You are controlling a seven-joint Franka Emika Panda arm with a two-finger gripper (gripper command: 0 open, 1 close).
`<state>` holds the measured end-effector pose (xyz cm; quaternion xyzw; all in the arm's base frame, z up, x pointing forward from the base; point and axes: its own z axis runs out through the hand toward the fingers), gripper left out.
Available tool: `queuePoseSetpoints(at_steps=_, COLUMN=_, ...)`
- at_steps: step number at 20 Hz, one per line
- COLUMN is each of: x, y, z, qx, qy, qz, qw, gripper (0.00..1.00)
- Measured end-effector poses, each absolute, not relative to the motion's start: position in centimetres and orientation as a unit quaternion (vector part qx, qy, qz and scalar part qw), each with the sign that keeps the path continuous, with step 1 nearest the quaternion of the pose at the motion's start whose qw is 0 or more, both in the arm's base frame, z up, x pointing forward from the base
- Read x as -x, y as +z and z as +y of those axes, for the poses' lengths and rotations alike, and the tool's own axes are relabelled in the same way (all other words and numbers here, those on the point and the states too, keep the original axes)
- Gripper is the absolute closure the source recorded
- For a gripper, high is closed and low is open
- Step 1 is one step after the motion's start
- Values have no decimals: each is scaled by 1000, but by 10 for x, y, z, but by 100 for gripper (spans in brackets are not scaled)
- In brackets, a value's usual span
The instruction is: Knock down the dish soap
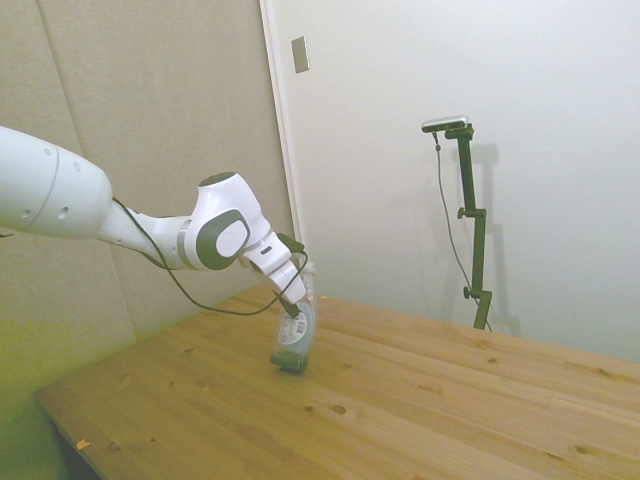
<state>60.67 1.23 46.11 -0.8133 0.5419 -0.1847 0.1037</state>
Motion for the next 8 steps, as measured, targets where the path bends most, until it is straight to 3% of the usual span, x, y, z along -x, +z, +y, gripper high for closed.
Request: queuePoseSetpoints(at_steps=8, x=-648, y=454, z=8, qx=801, qy=-201, qz=555, qw=104, gripper=100)
